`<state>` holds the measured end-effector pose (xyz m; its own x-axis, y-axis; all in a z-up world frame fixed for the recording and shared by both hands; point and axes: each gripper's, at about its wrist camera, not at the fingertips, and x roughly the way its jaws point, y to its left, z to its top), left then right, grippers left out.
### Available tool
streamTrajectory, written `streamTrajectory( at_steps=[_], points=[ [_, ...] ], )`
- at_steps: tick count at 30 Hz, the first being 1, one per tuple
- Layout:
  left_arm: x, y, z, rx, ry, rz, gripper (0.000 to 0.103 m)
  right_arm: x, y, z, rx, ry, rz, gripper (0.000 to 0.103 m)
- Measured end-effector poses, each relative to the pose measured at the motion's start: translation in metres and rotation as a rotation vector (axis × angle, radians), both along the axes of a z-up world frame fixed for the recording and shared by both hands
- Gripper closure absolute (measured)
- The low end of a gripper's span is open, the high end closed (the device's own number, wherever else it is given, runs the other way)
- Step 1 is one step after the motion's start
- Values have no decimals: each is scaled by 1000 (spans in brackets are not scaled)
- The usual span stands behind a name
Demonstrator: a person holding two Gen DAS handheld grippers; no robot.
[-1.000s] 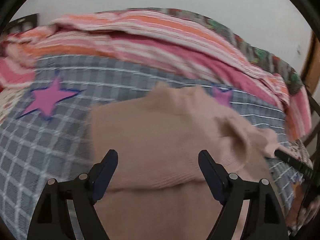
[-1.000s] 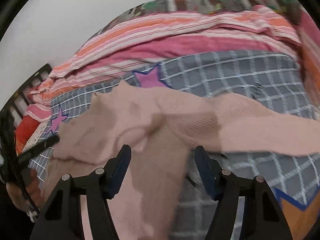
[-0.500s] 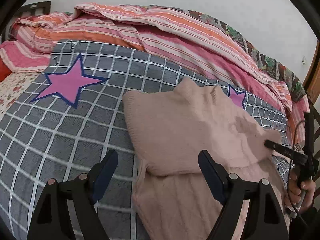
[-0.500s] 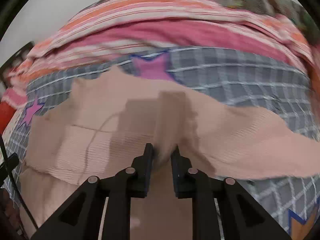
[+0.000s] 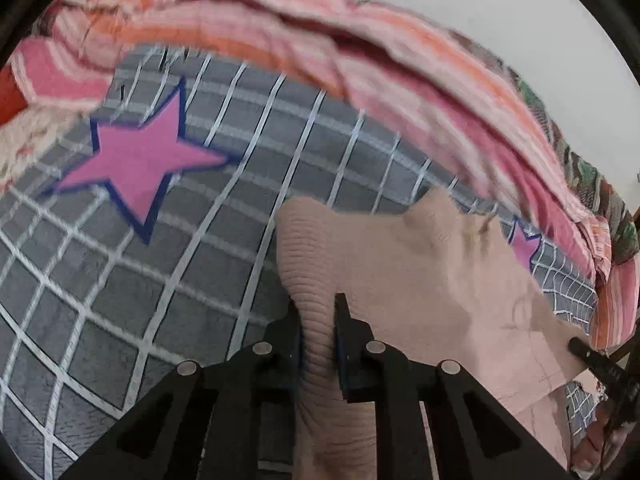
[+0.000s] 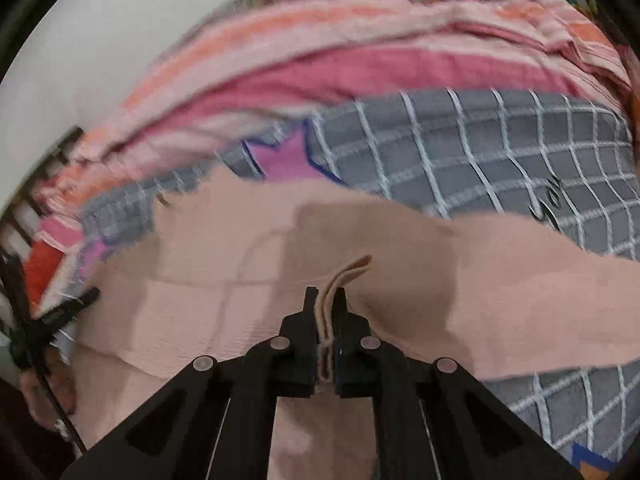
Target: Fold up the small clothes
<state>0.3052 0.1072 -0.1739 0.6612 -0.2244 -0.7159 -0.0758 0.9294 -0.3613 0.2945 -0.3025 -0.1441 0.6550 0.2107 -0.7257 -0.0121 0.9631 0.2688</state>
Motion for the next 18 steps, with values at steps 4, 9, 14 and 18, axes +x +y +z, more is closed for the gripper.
streamTrajectory(
  at_steps=[4,9,14,18],
  points=[
    [-1,-10,1,51,13,-17,82,16,4,-21,-80,80,-20,97],
    [-12,-25,14,158,19,-59,79,13,-7,-23,-88,113,-36,78],
    [-42,-32,16,178,-16,-116,48,-25,-33,-1,-190,25,-75,54],
    [-69,-35,11,218,-46,-127,45,-68,-87,11,-195,-13,-153,49]
  ],
)
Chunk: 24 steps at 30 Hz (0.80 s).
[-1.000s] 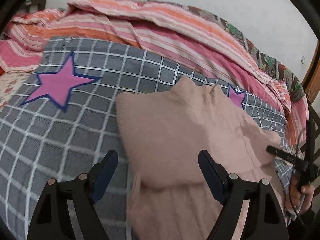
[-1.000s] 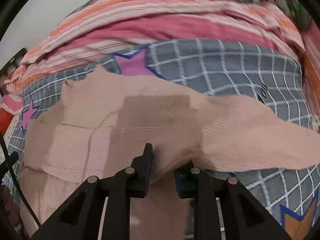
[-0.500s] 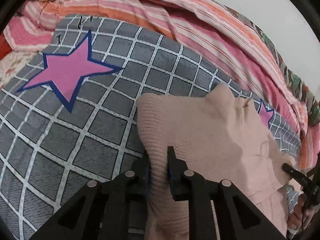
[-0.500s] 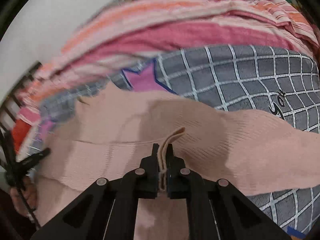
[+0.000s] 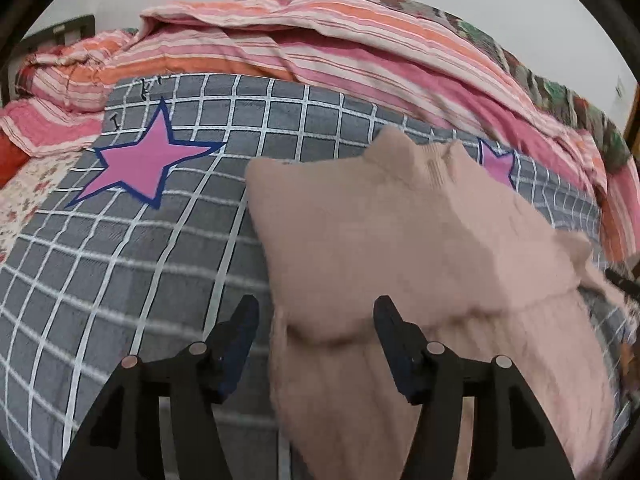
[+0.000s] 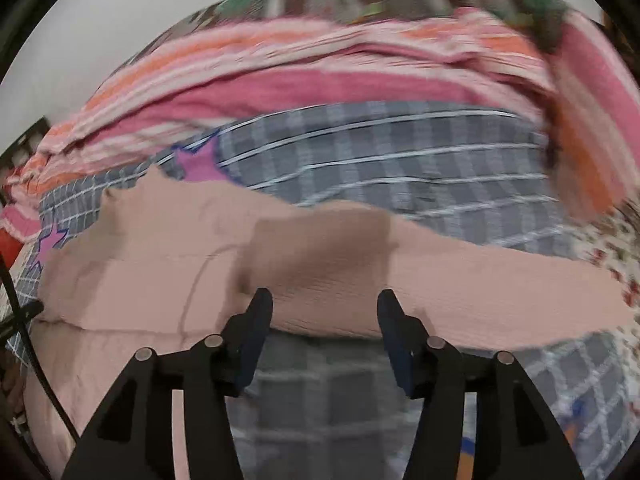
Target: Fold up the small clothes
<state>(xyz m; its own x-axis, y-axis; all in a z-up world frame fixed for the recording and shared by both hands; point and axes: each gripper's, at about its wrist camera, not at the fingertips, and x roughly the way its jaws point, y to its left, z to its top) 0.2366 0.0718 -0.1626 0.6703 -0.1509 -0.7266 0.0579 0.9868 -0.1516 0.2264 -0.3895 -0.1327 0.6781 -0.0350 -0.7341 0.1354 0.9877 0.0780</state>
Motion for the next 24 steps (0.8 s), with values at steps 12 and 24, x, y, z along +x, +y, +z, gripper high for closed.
streamTrajectory(
  at_steps=[12,24],
  points=[
    [-12,-17,-19,94,-33,-26,33,-77,-143,-21,113,-5,-241,41],
    [-7,-17,-22,83,-17,-25,29,-39,-196,-38,279,15,-355,48]
  ],
)
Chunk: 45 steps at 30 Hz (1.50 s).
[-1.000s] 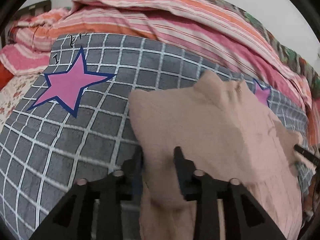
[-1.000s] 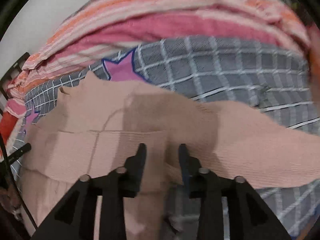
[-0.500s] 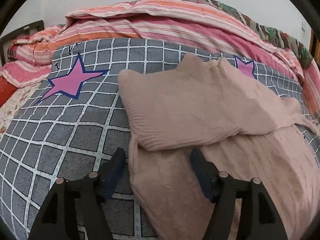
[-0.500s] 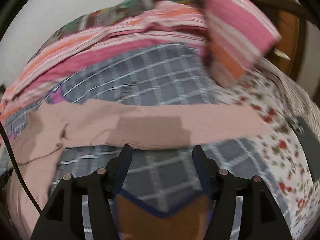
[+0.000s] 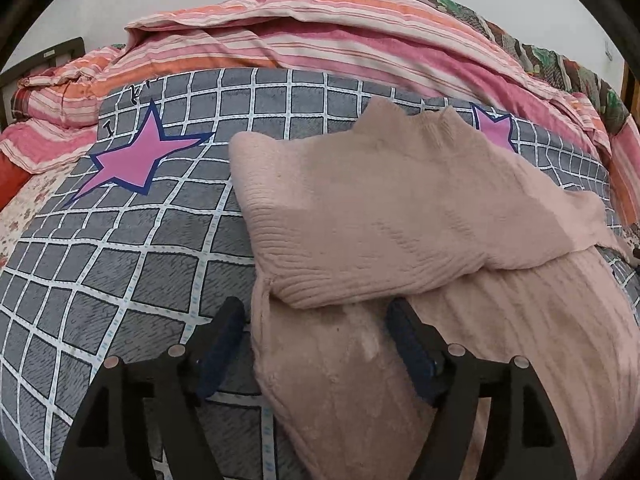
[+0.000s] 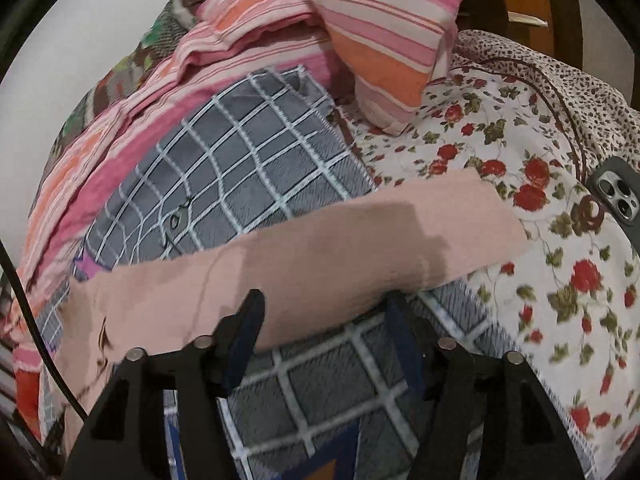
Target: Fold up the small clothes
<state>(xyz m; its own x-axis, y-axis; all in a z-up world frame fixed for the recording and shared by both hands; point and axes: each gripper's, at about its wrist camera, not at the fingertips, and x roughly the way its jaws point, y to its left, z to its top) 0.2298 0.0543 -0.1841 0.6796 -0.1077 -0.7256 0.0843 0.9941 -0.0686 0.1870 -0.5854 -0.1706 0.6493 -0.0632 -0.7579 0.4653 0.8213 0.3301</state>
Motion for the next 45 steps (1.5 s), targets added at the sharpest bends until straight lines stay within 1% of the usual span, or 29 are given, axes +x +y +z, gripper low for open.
streamTrajectory(
  at_steps=[2,3,5,7,10,11,14,17,20,22,24,27,29,30,32,33,35,36,37,39,40,41,42,43,44,45],
  points=[
    [1,1,0,-9,3,-1,29,3,-2,1,-33,15,-29,71],
    [2,1,0,-12,4,-1,29,5,-4,0,-49,23,-41,76],
    [3,2,-1,-20,5,-3,29,6,-8,1,-47,15,-41,91],
    [3,3,-1,-28,5,-3,29,5,-5,8,-82,-11,-34,93],
    [3,4,0,-38,3,-3,29,1,15,32,-200,-49,-19,94],
    [3,5,0,-46,2,-3,29,1,22,39,-224,-58,-14,94],
    [1,8,1,-75,-4,-5,29,2,48,66,-298,-84,5,94],
    [-1,11,2,-103,-11,-11,27,7,83,96,-346,-125,46,94],
    [-5,19,6,-153,-18,0,27,16,134,126,-411,-163,112,94],
    [-12,31,12,-192,-24,45,27,25,177,146,-453,-194,175,95],
    [-20,50,19,-253,-26,84,27,33,228,162,-471,-235,262,95],
    [-36,81,28,-293,-38,145,27,48,307,175,-486,-284,401,95],
    [-44,101,32,-293,-47,183,27,59,361,174,-464,-305,506,95],
    [-48,111,33,-294,-48,201,27,65,390,169,-444,-308,565,94],
    [-58,128,33,-301,-40,227,27,76,438,152,-406,-291,662,95],
    [-61,134,33,-306,-36,234,27,83,463,137,-388,-269,709,94],
    [-70,144,33,-307,-33,238,26,92,499,109,-369,-216,776,93],
    [-73,146,33,-297,-32,233,26,96,516,91,-362,-172,816,93],
    [-76,147,33,-286,-33,228,26,98,526,81,-349,-144,848,92],
    [-78,145,33,-274,-37,211,26,100,536,59,-290,-91,920,87],
    [-77,142,33,-275,-35,198,26,99,535,55,-274,-76,926,81],
    [-75,138,33,-277,-31,181,26,97,532,54,-258,-65,922,71],
    [-72,133,34,-280,-27,163,26,93,525,55,-246,-73,916,65],
    [-70,127,35,-283,-28,148,26,90,518,58,-241,-90,906,54],
    [-66,120,36,-285,-31,126,26,83,508,63,-244,-118,885,48],
    [-60,110,38,-281,-34,96,26,73,491,70,-253,-157,853,47]
  ],
)
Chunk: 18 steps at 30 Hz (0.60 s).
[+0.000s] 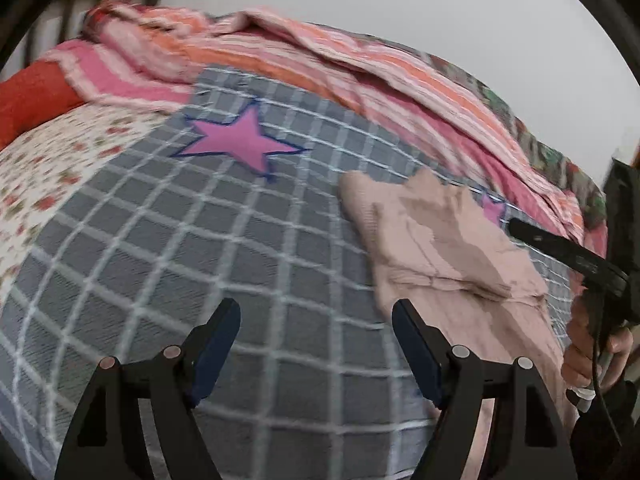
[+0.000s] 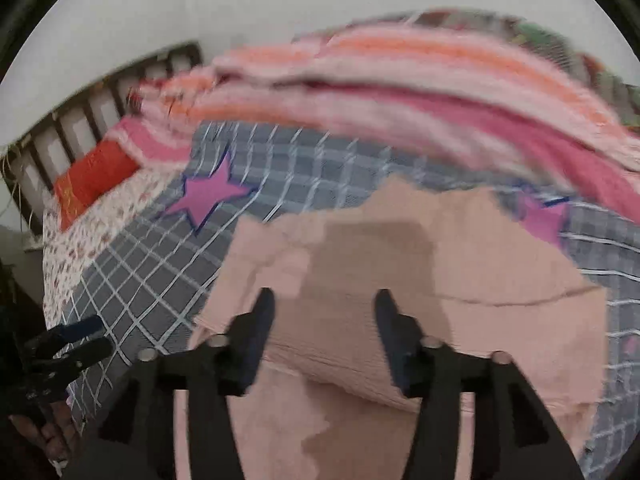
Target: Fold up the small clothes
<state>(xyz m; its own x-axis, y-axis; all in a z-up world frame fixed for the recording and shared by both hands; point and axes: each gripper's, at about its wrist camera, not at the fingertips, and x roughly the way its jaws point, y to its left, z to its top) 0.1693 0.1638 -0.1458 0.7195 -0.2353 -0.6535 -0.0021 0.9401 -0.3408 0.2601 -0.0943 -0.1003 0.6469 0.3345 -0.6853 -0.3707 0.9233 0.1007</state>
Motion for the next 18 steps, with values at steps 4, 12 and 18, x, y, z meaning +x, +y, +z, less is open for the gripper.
streamTrajectory(
  at_steps=[4,12,18],
  points=[
    [24,-32,7,33,-17,-67,26,-22,-77,12,-47,-73,-161,42],
    [81,-68,-9,93,46,-38,27,0,-187,-30,-59,92,-426,43],
    [86,-83,-31,190,35,-22,27,23,-195,-73,-24,173,-437,56]
  ],
)
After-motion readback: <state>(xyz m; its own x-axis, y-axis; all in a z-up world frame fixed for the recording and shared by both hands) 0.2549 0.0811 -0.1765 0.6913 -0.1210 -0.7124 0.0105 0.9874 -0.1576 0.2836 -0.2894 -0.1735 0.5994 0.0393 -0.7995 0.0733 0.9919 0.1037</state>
